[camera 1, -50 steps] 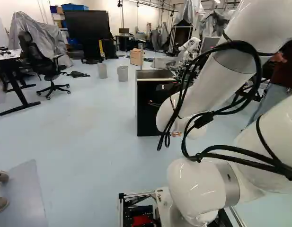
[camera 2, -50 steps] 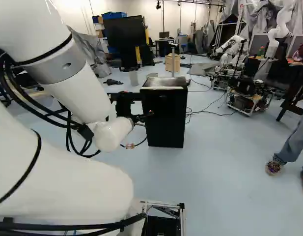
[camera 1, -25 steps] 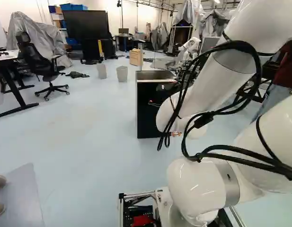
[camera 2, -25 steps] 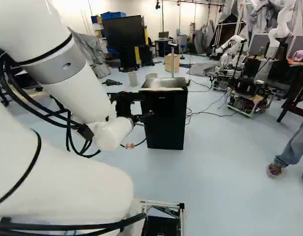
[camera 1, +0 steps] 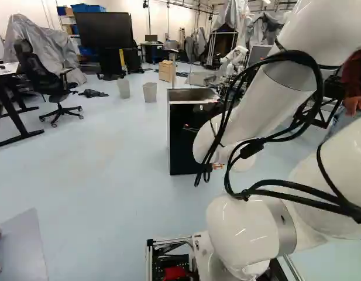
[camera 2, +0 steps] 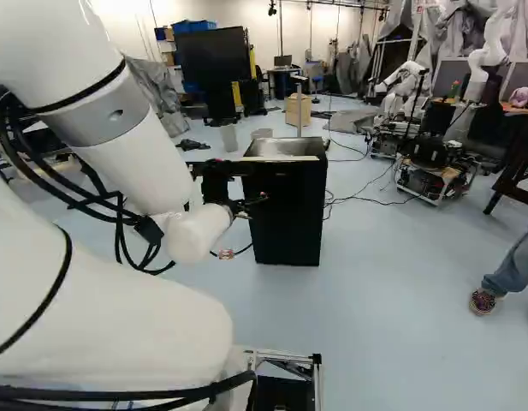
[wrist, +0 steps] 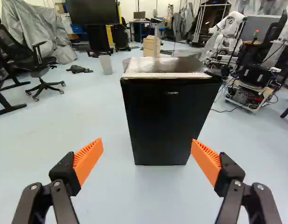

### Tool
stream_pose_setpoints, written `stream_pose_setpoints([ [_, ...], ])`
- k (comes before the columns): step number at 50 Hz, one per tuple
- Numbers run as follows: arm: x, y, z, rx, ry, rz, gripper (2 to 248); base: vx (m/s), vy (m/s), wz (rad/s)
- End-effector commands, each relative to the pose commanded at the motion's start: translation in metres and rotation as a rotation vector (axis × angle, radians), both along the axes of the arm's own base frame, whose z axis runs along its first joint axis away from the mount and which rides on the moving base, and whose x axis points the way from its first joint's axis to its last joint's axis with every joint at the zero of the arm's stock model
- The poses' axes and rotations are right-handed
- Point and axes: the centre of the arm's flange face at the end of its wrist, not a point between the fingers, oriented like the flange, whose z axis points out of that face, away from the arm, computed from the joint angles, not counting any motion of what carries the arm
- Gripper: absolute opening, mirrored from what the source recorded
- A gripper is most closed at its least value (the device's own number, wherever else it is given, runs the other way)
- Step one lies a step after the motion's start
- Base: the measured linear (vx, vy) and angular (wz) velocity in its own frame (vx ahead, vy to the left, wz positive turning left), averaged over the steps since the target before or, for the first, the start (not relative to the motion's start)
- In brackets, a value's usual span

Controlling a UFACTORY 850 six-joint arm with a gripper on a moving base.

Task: Grab a drink from the fridge

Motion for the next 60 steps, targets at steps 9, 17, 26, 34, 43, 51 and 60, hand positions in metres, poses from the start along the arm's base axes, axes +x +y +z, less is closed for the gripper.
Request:
stream_pose_setpoints([
  [9,0.0,0.0,0.0,0.0,0.0,0.0,247,0.092,0.043,-0.021],
  [17,0.0,0.0,0.0,0.0,0.0,0.0,247,0.094,0.056,-0.027],
  [26,0.0,0.0,0.0,0.0,0.0,0.0,247,0.094,0.074,-0.03],
  [34,0.0,0.0,0.0,0.0,0.0,0.0,247,0.093,0.092,-0.026],
  [43,0.0,0.0,0.0,0.0,0.0,0.0,247,0.102,0.103,-0.027],
  [51,0.0,0.0,0.0,0.0,0.0,0.0,247,0.1,0.103,-0.027],
  [60,0.0,0.0,0.0,0.0,0.0,0.0,247,0.101,0.103,-0.021],
])
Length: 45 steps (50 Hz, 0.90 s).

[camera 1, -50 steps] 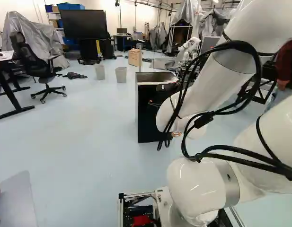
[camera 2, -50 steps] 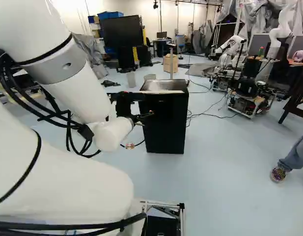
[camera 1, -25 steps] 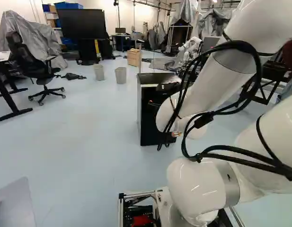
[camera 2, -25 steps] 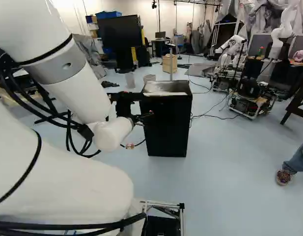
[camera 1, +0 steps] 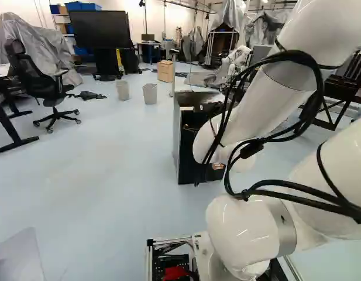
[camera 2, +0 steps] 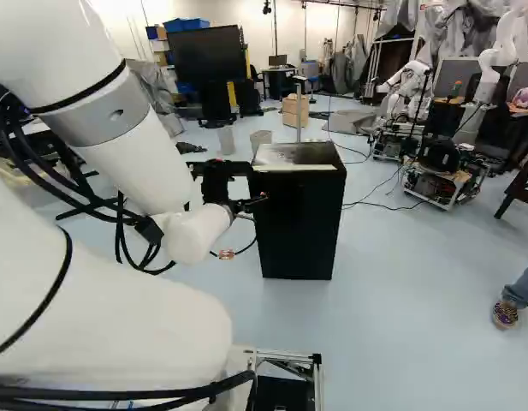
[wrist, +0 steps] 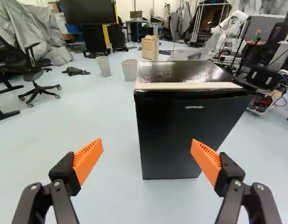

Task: Grab a drink from the fridge

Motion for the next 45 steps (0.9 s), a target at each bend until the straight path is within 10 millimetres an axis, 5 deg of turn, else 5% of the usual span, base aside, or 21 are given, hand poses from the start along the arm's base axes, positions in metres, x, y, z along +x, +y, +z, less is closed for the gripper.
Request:
stream_pose_setpoints([
  [45,0.0,0.0,0.0,0.0,0.0,0.0,247,0.072,0.069,-0.016],
])
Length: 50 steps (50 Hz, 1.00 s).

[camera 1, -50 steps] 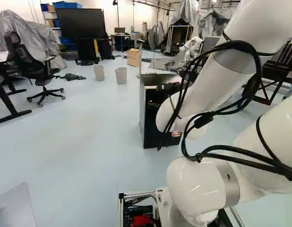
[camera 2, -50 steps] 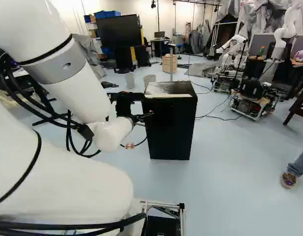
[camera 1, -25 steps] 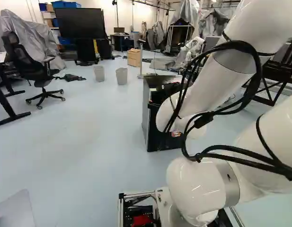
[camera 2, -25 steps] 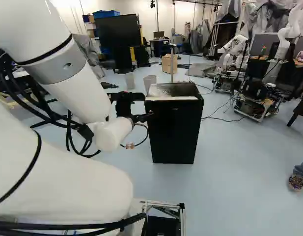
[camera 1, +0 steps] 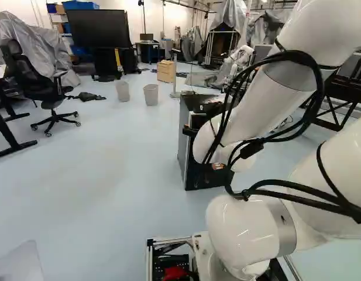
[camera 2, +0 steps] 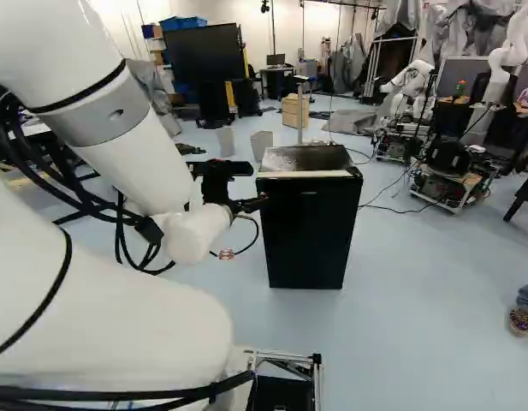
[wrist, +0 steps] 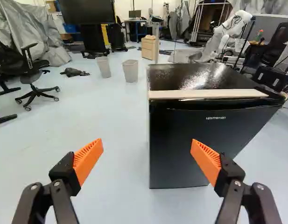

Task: Grab a drink from the fridge

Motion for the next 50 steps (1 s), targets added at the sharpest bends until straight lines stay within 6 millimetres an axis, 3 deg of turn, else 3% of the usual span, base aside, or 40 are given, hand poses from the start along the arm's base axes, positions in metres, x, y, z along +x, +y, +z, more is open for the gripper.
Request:
stream_pose_setpoints([
  [28,0.004,0.003,0.001,0.003,0.001,0.005,247,0.014,0.018,-0.003],
  [50,0.037,0.02,0.007,0.022,-0.012,0.02,247,0.0,0.0,0.0],
])
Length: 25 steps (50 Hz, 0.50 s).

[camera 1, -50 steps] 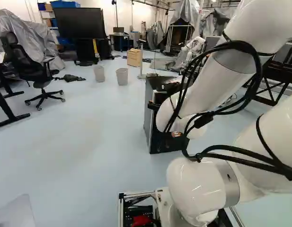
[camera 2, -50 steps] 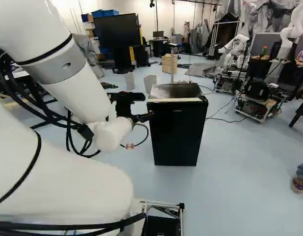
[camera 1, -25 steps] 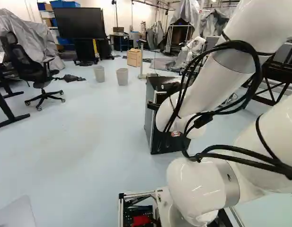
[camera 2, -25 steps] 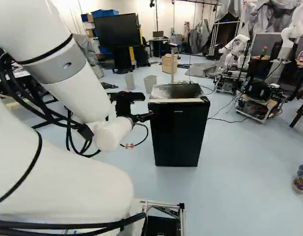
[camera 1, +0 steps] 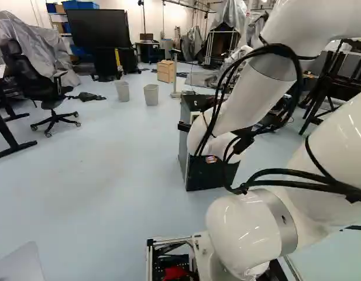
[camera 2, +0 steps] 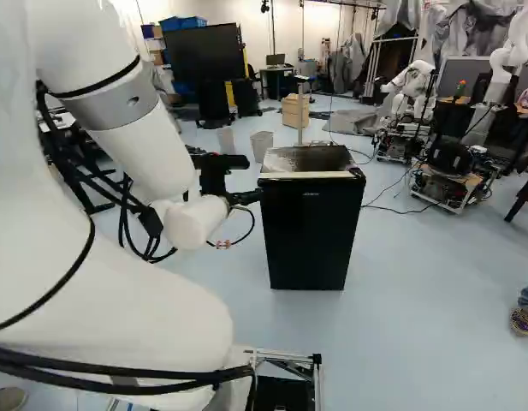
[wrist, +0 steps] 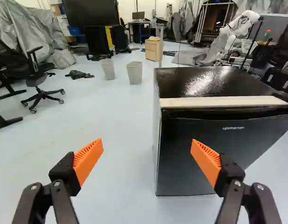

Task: Grab a drink from the fridge

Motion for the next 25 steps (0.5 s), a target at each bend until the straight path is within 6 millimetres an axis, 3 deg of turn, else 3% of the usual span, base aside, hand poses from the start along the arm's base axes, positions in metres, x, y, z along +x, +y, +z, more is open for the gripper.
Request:
stream_pose_setpoints([
  [25,0.026,0.022,-0.004,0.035,-0.032,-0.03,247,0.0,0.0,0.0],
])
